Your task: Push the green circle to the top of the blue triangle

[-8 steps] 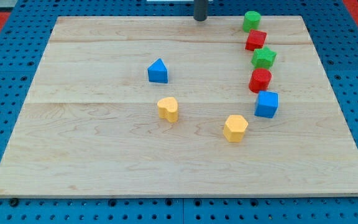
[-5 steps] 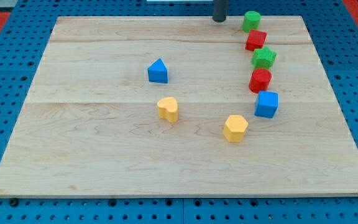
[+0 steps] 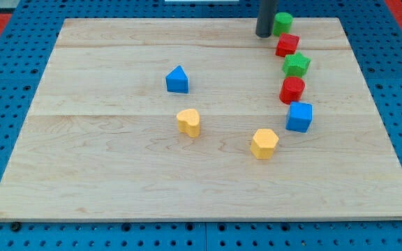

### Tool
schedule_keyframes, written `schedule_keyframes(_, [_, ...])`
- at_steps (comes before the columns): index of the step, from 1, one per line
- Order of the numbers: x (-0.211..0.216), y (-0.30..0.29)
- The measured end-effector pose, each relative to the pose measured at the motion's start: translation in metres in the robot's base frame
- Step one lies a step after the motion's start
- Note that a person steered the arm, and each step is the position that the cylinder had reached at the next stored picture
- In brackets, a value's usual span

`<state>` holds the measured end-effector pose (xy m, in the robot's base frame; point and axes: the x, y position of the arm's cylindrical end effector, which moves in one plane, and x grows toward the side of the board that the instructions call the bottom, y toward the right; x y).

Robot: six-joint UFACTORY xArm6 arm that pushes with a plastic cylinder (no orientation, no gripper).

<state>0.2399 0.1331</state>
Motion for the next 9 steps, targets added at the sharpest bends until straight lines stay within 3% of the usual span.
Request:
schedule_keyframes(4, [-0.003, 0.136])
schedule_keyframes(5, [-0.005, 0.144])
schedule_keyframes(6, [-0.038, 0.158])
schedule_keyframes(7, [-0.049, 0.141])
schedule_keyframes(9, [-0.049, 0.008])
